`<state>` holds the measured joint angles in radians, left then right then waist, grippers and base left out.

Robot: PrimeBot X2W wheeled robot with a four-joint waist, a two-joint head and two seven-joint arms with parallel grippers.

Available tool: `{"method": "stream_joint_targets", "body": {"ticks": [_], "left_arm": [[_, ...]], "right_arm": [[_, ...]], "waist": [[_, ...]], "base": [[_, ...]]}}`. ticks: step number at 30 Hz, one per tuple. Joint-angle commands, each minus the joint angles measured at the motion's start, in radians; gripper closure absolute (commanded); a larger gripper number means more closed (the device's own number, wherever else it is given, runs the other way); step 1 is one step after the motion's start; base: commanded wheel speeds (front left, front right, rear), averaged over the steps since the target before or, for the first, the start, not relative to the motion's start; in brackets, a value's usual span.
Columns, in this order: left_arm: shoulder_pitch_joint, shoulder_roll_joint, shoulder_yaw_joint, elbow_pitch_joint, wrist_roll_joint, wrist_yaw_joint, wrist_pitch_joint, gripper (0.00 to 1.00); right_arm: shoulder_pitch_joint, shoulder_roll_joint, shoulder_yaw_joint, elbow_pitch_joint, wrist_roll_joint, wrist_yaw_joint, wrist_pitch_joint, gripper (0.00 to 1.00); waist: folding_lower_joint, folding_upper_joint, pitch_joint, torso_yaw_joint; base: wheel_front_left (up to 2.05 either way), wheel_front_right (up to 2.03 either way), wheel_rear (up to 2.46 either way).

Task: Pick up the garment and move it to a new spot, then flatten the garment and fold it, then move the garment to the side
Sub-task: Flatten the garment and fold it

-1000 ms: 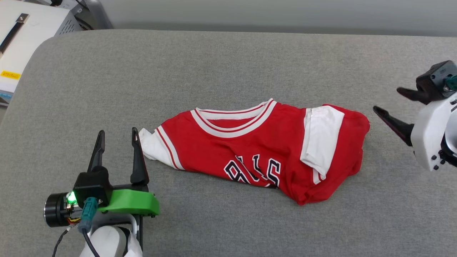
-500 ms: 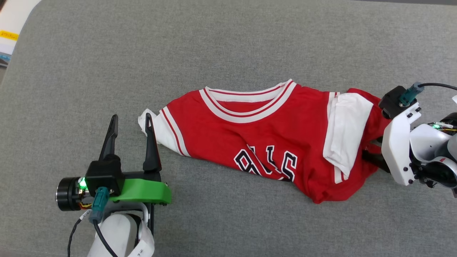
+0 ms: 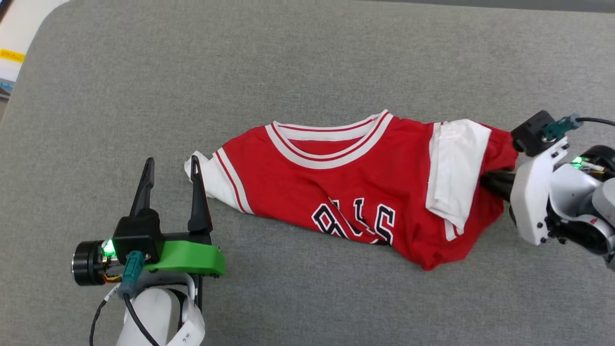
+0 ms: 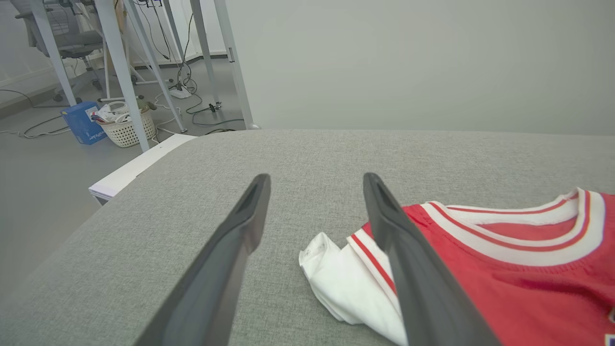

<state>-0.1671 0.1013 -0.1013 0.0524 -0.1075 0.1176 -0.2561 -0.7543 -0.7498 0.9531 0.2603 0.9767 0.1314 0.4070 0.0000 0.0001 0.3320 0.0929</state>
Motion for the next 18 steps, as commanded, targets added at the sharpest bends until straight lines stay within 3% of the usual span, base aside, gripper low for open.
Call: {"method": "stream_joint_targets", "body": {"ticks": [1,7,12,18], "left_arm": [[0.02,-0.011,0.012,0.007,0.011,-0.015,-0.006,0.0],[0.056,-0.022,0.024,0.013,0.02,-0.027,-0.006,0.0],[0.09,-0.029,0.036,0.015,0.024,-0.031,-0.006,0.0],[0.117,-0.034,0.048,0.015,0.028,-0.04,-0.006,0.0]], "right_arm": [[-0.032,-0.051,-0.025,-0.021,0.016,-0.001,-0.066,1.0],[0.032,-0.145,-0.073,-0.09,0.017,-0.001,-0.143,1.0],[0.203,-0.198,-0.159,-0.141,0.041,-0.001,-0.206,1.0],[0.457,-0.204,-0.297,-0.165,0.054,-0.001,-0.257,1.0]], "waist": [[0.0,-0.0001,-0.049,-0.034],[0.0,-0.0001,-0.093,-0.054],[0.0,-0.0001,-0.126,-0.068],[0.0,-0.0001,-0.144,-0.089]], "base": [[0.0,0.0,0.0],[0.0,0.0,0.0],[0.0,0.0,0.0],[0.0,0.0,0.0]]}}
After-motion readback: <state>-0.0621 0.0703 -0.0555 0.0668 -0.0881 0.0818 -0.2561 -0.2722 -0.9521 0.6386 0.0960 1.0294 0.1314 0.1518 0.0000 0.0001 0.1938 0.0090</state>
